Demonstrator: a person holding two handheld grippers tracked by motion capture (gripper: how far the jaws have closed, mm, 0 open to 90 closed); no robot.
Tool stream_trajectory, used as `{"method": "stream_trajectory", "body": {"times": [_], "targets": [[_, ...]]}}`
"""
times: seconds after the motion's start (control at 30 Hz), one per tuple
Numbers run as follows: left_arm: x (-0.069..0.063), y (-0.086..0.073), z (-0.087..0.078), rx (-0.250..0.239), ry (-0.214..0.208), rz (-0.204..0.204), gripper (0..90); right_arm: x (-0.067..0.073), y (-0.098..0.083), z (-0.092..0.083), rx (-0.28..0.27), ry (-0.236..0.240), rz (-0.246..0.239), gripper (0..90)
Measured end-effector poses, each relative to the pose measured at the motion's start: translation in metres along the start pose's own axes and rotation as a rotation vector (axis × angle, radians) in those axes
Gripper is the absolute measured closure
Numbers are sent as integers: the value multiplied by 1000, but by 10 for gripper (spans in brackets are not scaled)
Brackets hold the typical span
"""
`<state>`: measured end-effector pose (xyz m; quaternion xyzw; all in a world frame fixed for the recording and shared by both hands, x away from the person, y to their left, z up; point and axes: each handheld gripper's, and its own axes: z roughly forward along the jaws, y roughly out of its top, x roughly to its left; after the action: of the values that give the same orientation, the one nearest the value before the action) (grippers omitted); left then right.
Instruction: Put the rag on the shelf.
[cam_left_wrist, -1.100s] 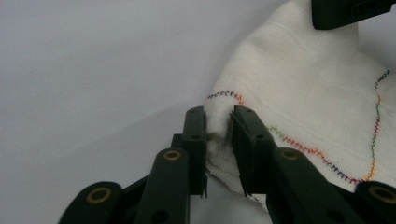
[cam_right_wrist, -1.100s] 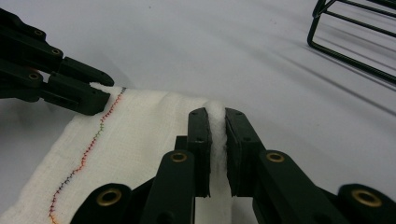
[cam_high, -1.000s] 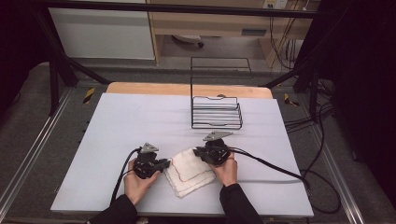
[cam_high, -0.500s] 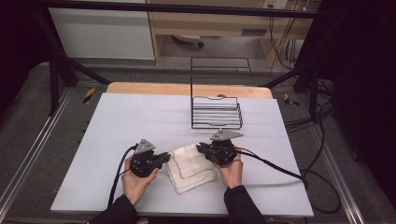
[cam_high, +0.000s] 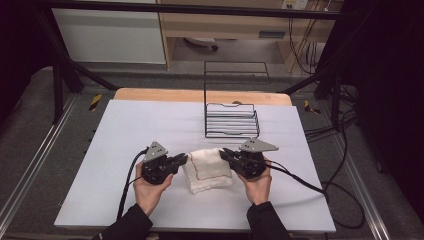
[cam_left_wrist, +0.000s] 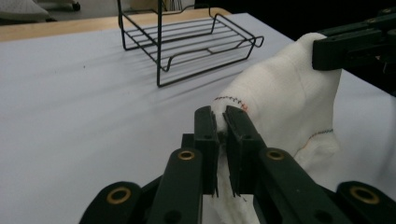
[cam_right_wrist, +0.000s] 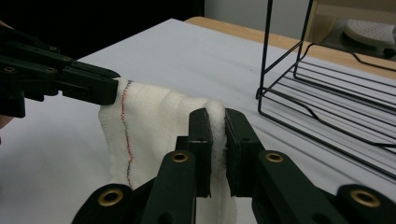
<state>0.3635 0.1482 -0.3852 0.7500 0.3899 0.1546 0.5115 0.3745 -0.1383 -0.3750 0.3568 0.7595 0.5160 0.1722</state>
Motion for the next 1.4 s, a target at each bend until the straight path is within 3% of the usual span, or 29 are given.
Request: {"method": "stream_trajectory", "body": {"times": [0.87,1.4], "targets": [[-20,46,1,-164,-24,93,832,-4,22,-46,-215,-84,-9,823],[-21,70,2,-270,-38,81,832,-6,39,-58,-333,-109,-10,823]]}}
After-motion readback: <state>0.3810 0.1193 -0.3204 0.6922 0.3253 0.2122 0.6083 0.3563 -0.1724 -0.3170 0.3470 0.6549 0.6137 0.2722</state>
